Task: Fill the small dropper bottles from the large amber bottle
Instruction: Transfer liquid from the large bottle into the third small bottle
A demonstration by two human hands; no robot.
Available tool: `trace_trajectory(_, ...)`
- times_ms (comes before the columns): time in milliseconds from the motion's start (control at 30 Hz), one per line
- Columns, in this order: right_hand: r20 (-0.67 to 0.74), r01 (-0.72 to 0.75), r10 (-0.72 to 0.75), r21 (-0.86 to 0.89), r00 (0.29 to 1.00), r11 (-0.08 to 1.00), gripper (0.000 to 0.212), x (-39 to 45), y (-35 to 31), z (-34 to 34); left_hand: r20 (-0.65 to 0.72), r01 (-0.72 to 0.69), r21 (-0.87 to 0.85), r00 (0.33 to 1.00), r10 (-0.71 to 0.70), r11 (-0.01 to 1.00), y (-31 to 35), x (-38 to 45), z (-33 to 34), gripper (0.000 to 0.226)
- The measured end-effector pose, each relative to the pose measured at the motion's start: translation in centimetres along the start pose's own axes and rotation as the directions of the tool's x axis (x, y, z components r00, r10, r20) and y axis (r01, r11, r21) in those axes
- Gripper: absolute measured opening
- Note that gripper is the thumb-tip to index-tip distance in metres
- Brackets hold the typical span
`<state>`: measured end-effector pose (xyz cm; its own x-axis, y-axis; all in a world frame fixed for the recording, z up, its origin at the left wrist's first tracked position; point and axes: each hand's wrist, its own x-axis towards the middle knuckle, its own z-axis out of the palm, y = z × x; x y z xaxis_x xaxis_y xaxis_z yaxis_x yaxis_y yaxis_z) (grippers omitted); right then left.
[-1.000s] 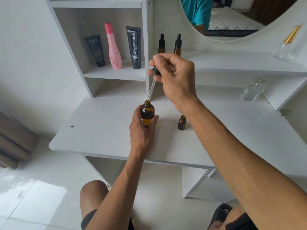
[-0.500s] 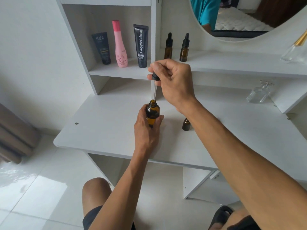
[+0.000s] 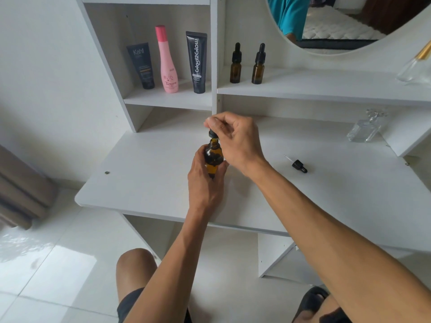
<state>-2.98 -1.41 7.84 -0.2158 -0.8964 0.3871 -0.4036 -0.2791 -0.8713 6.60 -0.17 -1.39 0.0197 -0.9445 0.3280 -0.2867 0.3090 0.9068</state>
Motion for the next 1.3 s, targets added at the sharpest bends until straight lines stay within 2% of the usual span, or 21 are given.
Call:
trace_trajectory(533,0.034,-0.026,0.026,0.004,0.999,1.000,0.019,-0.7,0.8,0.1,0.001,-0.008,0.016,1.000,0.008,1.000,0.2,0.0,0.0,0.047)
trace_trajectory(733,-0.004,-0.010,0.011,0.153,1.000,0.988,0.014,-0.4,-0.5,-0.5,-0.004,-0.011,0.017,1.000,0.011,1.000,0.0,0.1,0.1,0.048)
trace_trajectory(1067,-0.126,0.110,-0.080,0.261,0.989,0.959,0.017,0.4,-3.8,-2.8,-0.020,0.020,0.030,1.000,-0.019,0.999,-0.3,0.2,0.4,0.048)
trace_trajectory(1300,-0.245,0.103,-0.020,0.333,0.969,0.937,0.018,0.0,-4.6,-5.9,-0.027,0.021,0.036,0.999,-0.020,0.999,-0.6,0.1,0.4,0.048)
